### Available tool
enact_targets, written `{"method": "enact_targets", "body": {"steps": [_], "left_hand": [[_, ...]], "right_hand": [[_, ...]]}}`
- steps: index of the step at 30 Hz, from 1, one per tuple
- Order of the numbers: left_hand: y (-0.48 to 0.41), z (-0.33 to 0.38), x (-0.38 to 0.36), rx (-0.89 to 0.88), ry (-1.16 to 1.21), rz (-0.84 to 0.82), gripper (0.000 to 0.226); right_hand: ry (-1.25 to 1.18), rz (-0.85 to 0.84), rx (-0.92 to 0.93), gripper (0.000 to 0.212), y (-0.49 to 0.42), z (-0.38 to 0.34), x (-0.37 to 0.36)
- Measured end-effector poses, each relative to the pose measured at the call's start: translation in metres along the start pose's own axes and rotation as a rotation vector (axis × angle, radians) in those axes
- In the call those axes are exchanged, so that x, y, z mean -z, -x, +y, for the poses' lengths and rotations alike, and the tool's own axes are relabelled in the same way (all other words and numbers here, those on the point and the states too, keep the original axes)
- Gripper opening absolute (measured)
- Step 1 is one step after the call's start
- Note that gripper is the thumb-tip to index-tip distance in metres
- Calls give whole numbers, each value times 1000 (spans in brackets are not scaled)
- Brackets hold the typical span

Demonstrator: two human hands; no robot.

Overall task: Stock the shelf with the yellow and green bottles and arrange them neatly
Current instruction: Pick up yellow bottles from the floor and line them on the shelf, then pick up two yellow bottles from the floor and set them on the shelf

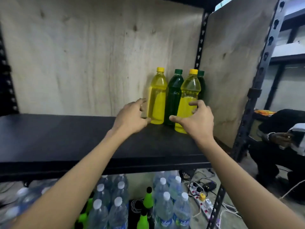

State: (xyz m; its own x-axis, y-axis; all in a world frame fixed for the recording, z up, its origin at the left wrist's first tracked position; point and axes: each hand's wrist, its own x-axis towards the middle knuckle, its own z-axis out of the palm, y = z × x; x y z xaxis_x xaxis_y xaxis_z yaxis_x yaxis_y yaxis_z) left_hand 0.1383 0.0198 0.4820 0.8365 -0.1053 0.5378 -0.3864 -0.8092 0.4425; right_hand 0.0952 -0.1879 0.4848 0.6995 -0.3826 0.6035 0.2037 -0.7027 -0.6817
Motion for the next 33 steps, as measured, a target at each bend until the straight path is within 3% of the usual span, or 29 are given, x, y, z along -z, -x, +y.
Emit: {"method": "enact_targets", "body": {"steps": [5, 11, 19, 23, 25, 29, 33], "left_hand": [[145, -6, 46, 18, 224, 260, 48], [282, -33, 70, 98, 237, 416, 36], [429, -169, 43, 622, 190, 272, 33], [490, -260, 4, 1048, 178, 120, 33], [519, -299, -24, 1229, 227, 36, 16], [566, -360, -82, 1542, 346, -135, 18], [587, -391, -127, 1709, 607, -224, 46]], "right_hand": [[-160, -139, 66, 61, 109, -27, 7], [-233, -395, 72, 38, 259, -34, -18], [-71, -971, -141, 41, 425, 7, -120], [104, -1256, -190, 46, 481, 28, -188], [225, -1323, -209, 53, 505, 42, -223], [422, -1363, -132, 69, 531, 67, -285], [549, -1367, 18, 77, 531, 89, -327]]}}
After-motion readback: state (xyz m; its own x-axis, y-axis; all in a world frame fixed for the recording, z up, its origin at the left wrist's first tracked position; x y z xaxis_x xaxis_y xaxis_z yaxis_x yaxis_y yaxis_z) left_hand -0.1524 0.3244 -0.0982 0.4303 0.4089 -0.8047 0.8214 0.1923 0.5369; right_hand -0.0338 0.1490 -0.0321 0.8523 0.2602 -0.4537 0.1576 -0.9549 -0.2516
